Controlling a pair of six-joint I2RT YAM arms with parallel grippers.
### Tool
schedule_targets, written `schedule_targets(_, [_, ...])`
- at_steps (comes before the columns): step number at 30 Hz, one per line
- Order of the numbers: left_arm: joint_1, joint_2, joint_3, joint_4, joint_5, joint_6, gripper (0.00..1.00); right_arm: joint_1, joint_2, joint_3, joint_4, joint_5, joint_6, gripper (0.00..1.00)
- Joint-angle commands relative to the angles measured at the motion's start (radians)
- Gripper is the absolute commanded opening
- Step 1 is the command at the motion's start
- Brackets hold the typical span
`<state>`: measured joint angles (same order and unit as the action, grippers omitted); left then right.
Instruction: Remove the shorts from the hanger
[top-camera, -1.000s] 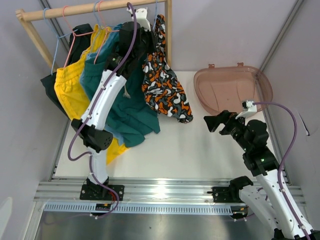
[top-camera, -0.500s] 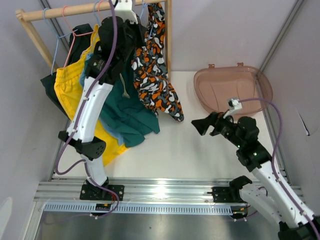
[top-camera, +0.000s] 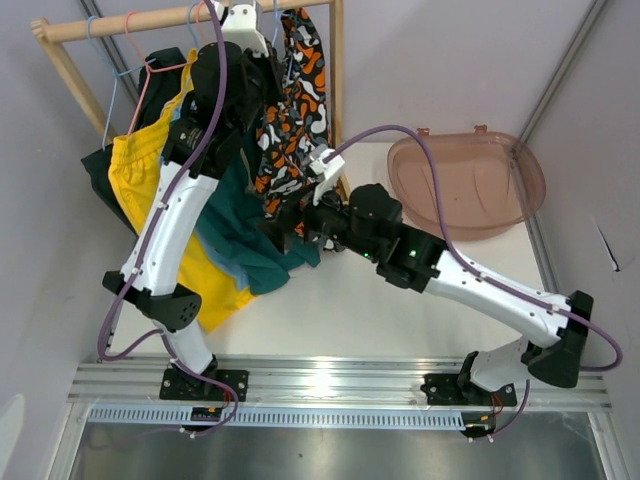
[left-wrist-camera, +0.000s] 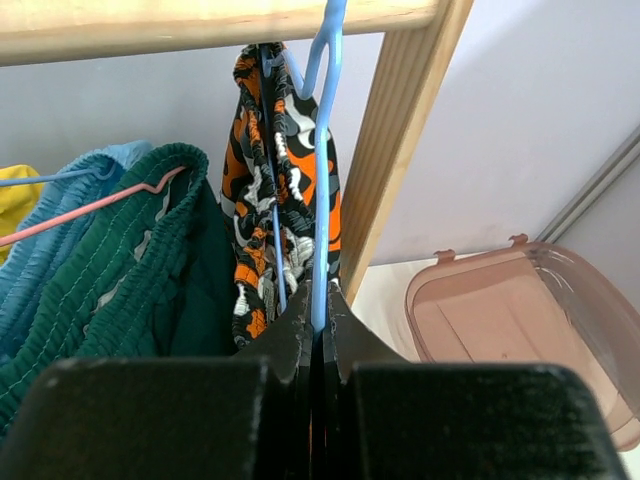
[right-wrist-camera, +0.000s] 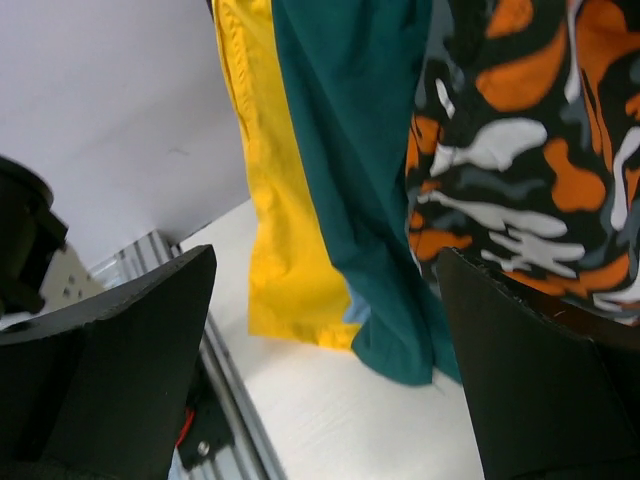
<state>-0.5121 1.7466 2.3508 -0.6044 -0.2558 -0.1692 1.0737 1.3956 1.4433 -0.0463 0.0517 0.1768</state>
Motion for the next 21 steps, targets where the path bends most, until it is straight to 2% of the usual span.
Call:
schedule_targets(1, [0.0,-0.047,0.005,0.077,-0.028,-0.019,0.0,0.022,0.06,0.081,0.109,0.108,-0.056,1.0])
schedule_targets(7, [0.0,-0.097,-0.042,0.075,-0.017,-0.041,0.0,0.038,0.169,0.089,0.258,0.26,-0.068,0.99])
schedule_targets(10, [0.0,-0.128,-0.067,0.071,-0.007,-0.059,0.0,0.043,0.232,0.094,0.327,0.367,-0.097,0.94])
schedule_targets(13, [0.0,-0.16,-0.113,0.069,0.006,-0.085,0.0,0.06,0.298,0.118,0.381,0.543,-0.163,0.93])
schedule_targets(16, [0.0,-0.216,-0.182,0.095,0.015,-0.092,0.0,0.08,0.342,0.143,0.433,0.744,-0.239,0.84])
schedule_targets(18, [0.0,-0.258,-0.235,0.107,0.018,-0.092,0.0,0.092,0.355,0.144,0.499,0.847,-0.312,0.68])
schedule_targets(19, [0.001,-0.268,-0.245,0.117,0.02,-0.093,0.0,0.1,0.362,0.144,0.514,0.858,-0.332,0.56])
schedule_targets(20, [0.0,-0.283,-0.261,0.123,0.02,-0.093,0.0,0.104,0.365,0.144,0.537,0.873,-0.347,0.26])
schedule_targets(21, [0.0,-0.288,-0.268,0.126,0.018,-0.092,0.0,0.109,0.365,0.146,0.546,0.902,-0.362,0.08])
